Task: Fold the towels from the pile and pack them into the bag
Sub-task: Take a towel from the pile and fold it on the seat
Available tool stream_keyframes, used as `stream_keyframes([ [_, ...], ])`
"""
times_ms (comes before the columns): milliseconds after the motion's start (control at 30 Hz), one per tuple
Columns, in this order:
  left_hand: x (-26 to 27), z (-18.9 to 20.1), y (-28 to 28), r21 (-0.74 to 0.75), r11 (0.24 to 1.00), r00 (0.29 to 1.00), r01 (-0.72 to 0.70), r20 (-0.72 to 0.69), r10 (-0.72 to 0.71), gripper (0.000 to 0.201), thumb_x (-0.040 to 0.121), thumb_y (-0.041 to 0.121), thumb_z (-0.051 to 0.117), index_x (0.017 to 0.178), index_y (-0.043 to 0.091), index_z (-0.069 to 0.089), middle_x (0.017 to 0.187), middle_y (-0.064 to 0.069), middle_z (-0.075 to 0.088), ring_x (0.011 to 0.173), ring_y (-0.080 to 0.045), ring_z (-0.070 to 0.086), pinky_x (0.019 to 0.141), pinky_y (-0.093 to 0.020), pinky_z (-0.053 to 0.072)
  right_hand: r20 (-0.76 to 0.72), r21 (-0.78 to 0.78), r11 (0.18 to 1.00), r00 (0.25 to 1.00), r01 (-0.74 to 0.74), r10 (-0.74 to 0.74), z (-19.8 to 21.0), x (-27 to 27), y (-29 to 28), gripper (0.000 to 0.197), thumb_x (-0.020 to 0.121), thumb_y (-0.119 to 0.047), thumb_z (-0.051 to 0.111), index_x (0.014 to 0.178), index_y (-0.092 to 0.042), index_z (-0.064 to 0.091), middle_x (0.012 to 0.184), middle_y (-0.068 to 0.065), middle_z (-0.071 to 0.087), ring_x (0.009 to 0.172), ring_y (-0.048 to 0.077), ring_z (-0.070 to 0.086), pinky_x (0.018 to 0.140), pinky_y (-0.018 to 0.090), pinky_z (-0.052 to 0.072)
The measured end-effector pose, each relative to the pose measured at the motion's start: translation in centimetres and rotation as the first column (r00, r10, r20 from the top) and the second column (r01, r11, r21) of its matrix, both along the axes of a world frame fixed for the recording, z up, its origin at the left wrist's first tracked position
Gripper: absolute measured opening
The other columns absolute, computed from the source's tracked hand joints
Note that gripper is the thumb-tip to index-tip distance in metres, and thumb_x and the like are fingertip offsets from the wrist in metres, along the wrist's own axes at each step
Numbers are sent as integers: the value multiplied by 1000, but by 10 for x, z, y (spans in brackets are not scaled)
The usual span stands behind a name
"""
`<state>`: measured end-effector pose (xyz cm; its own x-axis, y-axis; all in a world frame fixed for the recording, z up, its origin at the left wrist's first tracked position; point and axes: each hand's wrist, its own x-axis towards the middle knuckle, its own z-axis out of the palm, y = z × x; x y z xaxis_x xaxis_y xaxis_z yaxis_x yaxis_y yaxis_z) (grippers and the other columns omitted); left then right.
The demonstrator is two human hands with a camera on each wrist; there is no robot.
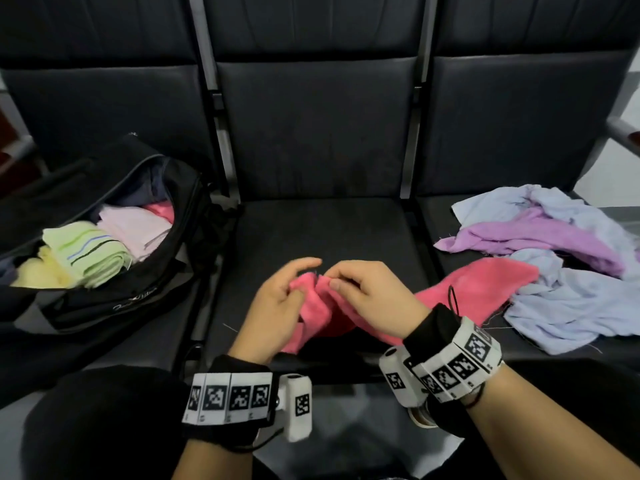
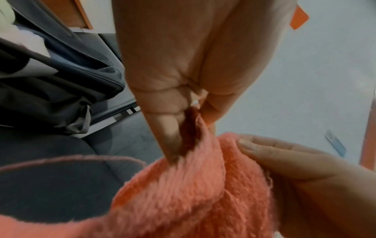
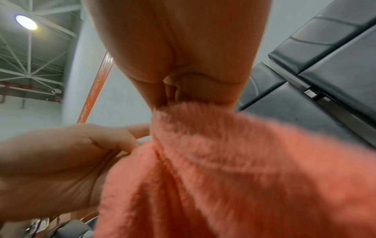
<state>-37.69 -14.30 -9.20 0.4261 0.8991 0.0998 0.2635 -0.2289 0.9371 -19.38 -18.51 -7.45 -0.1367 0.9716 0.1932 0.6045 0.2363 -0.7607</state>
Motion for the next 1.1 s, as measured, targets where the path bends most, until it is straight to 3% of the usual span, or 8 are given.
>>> stream_keyframes([
  [67,5,4,-3,22,998,996,65,-54,-64,49,87,-14,47,115,18,73,112,9,74,109,-3,65,100,-26,48,8,-15,999,999,-34,34,-2,1,-1,18,92,-2,59,99,-11,73,90,-1,69,87,11,64,84,24,48],
  [233,7,4,-8,31,997,994,66,-85,-63,18,88,3,67,97,16,76,93,3,75,92,-15,69,88,-34,53,-78,-18,1000,997,-17,16,-4,2,-5,18,91,-5,63,98,-17,75,90,-10,70,88,1,64,83,16,47],
  [400,-3,-3,3,85,976,979,-200,-8,202,17,87,-1,67,85,15,73,86,4,74,85,-10,67,82,-28,51,-30,-54,999,1000,-4,3,-15,15,-5,10,89,-12,69,94,-19,74,80,-12,69,74,-2,60,74,16,45],
  [533,-30,-5,21,71,890,886,-451,157,436,29,89,-4,63,84,23,69,81,9,70,74,0,60,78,-24,49,86,-139,990,996,33,-21,-30,44,-8,3,87,-13,73,88,-13,75,77,-16,66,70,-8,58,73,16,42],
  [667,-53,1,32,85,783,762,-616,318,564,29,86,6,62,80,33,70,74,22,69,70,7,58,73,-11,48,221,-158,987,975,25,11,-37,63,-13,3,85,-13,74,82,-14,73,76,-7,66,70,5,57,70,24,43],
  [867,-69,14,43,90,710,685,-699,370,628,18,82,24,63,80,40,72,79,9,68,77,-16,60,81,-42,53,300,-27,989,945,143,-129,-40,76,-9,4,89,-13,70,87,-10,72,81,-1,62,77,17,60,76,35,48],
  [1000,-76,24,49,162,626,635,-763,368,679,24,83,25,63,78,48,69,74,24,67,74,-1,58,81,-33,53,323,-66,959,915,276,-241,-44,85,-7,4,91,-18,68,88,-16,69,81,-6,63,80,19,60,79,41,50],
  [1100,-79,29,55,161,549,564,-820,391,727,21,83,24,62,76,43,68,74,21,65,76,-2,59,82,-34,54,315,-112,917,889,383,-333,-47,92,-9,5,90,-23,67,85,-22,67,75,-8,64,76,19,61,75,42,52],
])
